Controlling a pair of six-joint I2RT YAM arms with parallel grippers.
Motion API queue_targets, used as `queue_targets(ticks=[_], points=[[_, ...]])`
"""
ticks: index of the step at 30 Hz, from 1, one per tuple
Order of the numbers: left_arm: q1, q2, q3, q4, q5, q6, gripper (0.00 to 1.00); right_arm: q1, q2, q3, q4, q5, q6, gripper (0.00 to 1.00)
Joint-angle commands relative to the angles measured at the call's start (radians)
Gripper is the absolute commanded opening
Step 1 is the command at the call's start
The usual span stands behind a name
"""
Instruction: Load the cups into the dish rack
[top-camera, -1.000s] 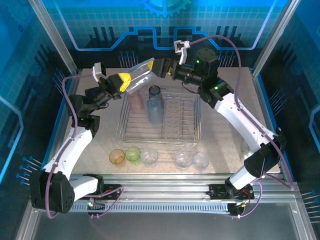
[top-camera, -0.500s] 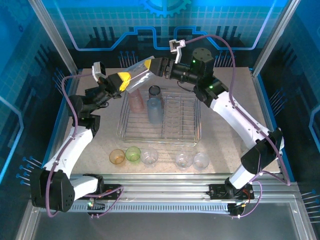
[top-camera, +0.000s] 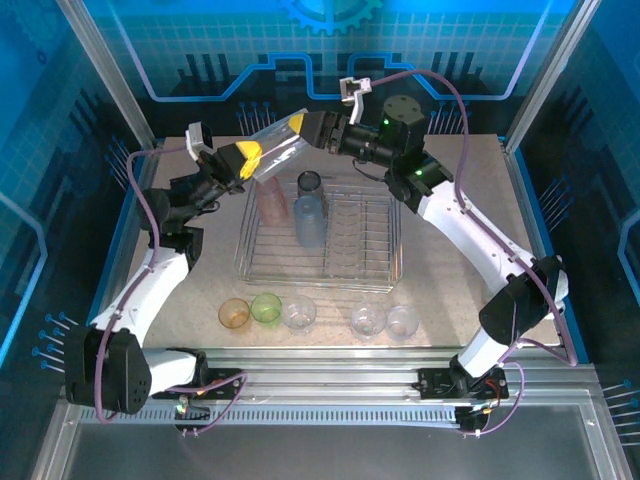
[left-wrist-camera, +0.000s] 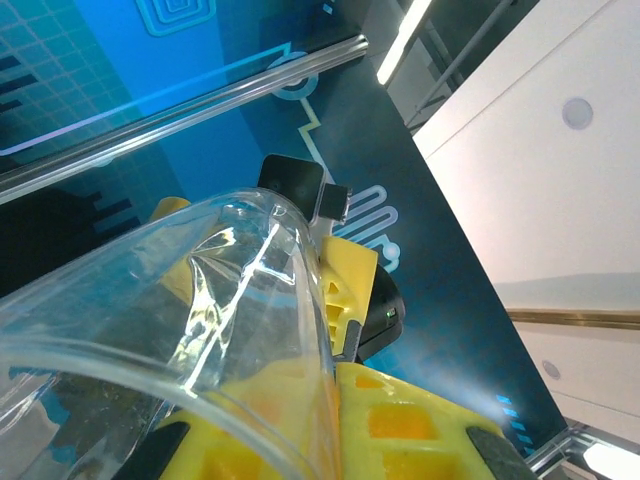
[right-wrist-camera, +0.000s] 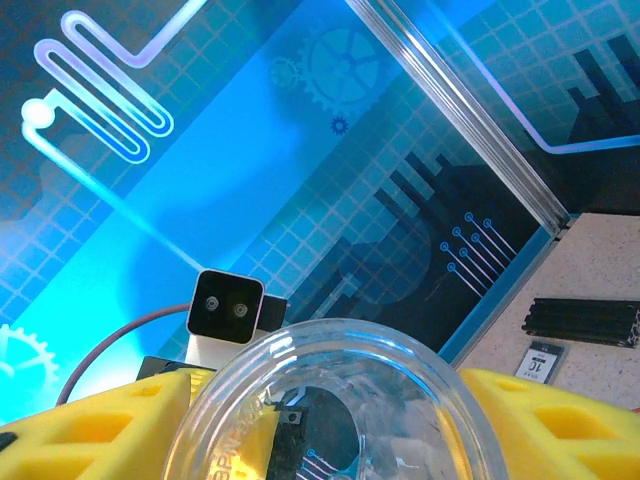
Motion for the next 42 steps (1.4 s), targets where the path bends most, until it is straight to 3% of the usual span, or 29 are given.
queue_targets(ticks=[1,3,7,13,19,22,27,31,42], points=[[-0.018,0.019,-0.02,0.062,-0.007,0.001,0.15,0.04,0.016,0.037,-0.01,-0.039,-0.019,0.4],[-0.018,0.021,-0.034,0.05,-0.009,0.009,0.52,0.041,0.01,0.047,-0.052,-0.018,-0.052,0.35],[-0.018,0.008,-0.069,-0.018,-0.01,0.058,0.98,0.041,-0.009,0.076,-0.162,0.034,-0.147,0.29],[-0.018,-0.05,-0.12,-0.26,-0.028,0.215,0.99,0.042,-0.029,0.108,-0.296,0.119,-0.268,0.21],[-0.018,-0.187,-0.122,-0.707,-0.115,0.502,0.99,0.061,-0.019,0.162,-0.426,0.205,-0.384,0.18],[-0.016,-0.303,-0.112,-0.99,-0.259,0.676,0.99,0.087,-0.005,0.206,-0.508,0.273,-0.469,0.18],[-0.007,-0.5,-0.088,-1.428,-0.659,0.82,0.99,0.159,0.041,0.292,-0.632,0.415,-0.621,0.17],[-0.001,-0.611,-0.096,-1.563,-0.803,0.873,0.99,0.236,0.097,0.34,-0.673,0.536,-0.744,0.16],[-0.001,-0.752,-0.117,-1.716,-0.9,0.917,0.99,0.398,0.299,0.42,-0.65,0.782,-1.067,0.1]])
